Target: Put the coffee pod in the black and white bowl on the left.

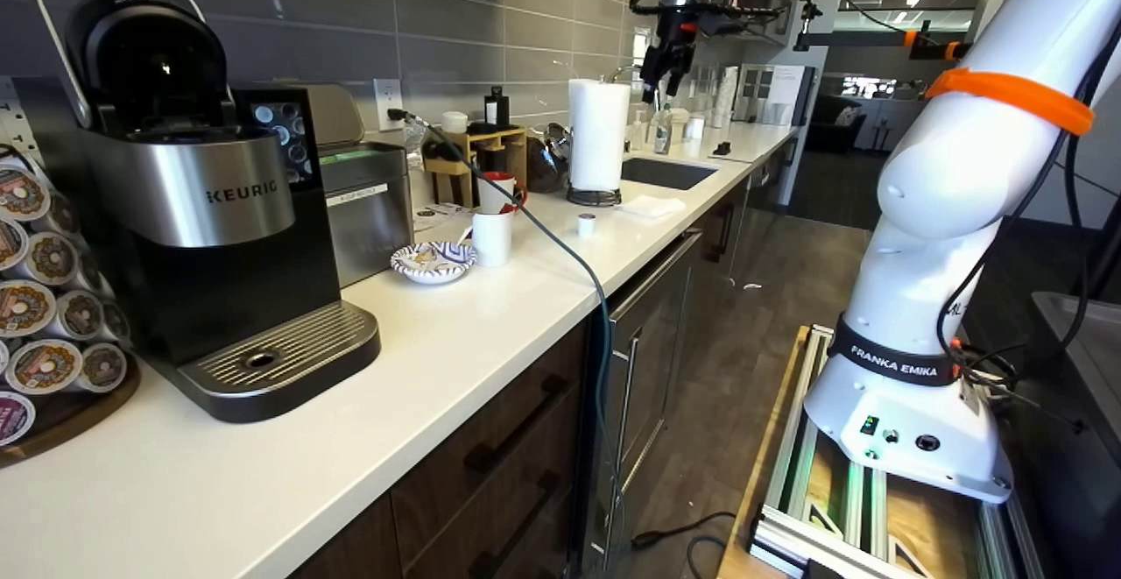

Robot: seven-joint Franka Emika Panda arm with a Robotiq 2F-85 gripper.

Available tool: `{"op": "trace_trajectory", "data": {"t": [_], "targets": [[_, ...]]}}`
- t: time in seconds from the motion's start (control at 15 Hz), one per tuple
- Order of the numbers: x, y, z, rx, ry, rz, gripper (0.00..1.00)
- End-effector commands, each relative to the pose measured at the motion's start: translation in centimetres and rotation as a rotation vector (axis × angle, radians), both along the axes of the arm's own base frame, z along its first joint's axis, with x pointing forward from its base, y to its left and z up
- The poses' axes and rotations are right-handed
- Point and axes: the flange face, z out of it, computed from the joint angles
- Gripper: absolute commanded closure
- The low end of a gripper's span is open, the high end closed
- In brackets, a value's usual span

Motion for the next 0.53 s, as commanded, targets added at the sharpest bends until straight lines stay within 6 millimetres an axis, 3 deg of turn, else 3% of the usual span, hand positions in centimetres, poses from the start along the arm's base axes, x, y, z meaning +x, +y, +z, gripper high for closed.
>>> {"op": "trace_trajectory", "data": {"t": [0.0, 0.2, 0.47], "targets": [[3.4, -1.5, -2.1, -0.032, -0.063, -0.011, 0.00], [7.1, -1.9, -5.0, -0.038, -0.099, -0.012, 0.00], [12.6, -0.6, -9.7, 0.053, -0.129, 0.052, 0.00]]}}
